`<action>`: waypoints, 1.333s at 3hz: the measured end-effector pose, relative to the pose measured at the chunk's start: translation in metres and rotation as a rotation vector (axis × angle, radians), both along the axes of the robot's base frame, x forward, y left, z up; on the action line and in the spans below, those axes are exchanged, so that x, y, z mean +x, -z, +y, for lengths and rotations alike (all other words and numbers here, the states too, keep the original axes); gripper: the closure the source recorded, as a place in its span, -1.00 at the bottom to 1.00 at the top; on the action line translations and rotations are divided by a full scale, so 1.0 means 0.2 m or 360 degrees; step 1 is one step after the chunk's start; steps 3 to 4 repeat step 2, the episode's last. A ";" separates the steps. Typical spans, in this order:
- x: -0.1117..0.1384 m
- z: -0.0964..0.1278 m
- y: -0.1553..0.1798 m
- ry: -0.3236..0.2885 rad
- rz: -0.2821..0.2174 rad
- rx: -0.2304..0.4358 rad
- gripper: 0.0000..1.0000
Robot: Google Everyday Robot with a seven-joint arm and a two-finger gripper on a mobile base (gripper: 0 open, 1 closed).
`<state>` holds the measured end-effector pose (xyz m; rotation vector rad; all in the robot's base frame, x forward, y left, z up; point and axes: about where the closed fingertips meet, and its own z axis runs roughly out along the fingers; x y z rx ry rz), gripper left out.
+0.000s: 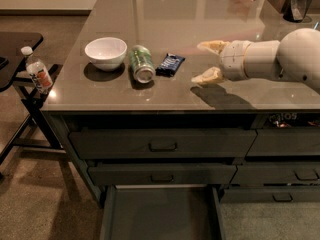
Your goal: Pick green can from bottom drawer and place on counter
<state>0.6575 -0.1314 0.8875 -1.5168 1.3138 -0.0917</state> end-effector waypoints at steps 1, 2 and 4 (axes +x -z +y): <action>0.00 0.00 0.00 0.0000 0.0000 0.0000 -1.00; 0.00 0.00 0.00 0.0000 0.0000 0.0000 -1.00; 0.00 0.00 0.00 0.0000 0.0000 0.0000 -1.00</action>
Offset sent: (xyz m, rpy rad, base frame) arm 0.0000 0.0000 0.0000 0.0000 0.0000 0.0000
